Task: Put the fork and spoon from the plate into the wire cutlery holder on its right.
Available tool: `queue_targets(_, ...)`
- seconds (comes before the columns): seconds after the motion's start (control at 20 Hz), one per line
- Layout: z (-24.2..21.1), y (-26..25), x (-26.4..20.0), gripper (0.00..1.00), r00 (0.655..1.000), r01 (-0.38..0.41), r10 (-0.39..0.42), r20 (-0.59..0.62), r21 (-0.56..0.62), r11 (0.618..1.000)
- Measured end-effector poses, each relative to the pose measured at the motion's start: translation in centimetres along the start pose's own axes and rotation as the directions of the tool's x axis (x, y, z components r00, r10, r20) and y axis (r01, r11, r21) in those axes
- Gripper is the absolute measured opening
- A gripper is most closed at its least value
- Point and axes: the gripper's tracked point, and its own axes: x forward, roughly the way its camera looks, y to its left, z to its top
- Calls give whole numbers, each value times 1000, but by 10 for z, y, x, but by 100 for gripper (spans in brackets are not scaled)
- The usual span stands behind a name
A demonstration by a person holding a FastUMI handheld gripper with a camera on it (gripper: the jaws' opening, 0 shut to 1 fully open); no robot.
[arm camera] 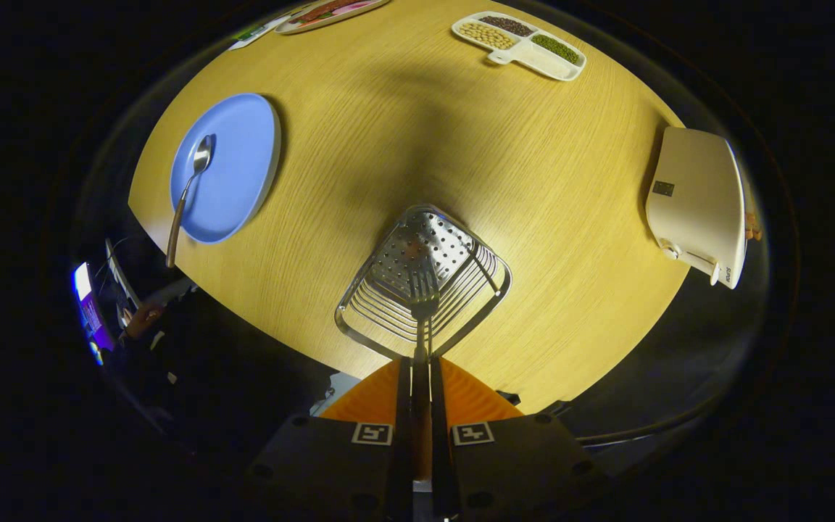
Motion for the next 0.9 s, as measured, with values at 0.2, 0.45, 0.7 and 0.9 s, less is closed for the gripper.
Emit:
queue_targets(0.2, 11, 2, -7, 17, 995, 3, -5, 100, 13, 1000)
queue_targets(0.45, 26, 10, -31, 32, 960, -15, -3, 280, 62, 998)
queue_targets(0.7, 41, 58, -66, 39, 897, -139, 92, 432, 78, 987)
queue_targets(0.9, 54, 115, -82, 43, 856, -200, 163, 490, 23, 980)
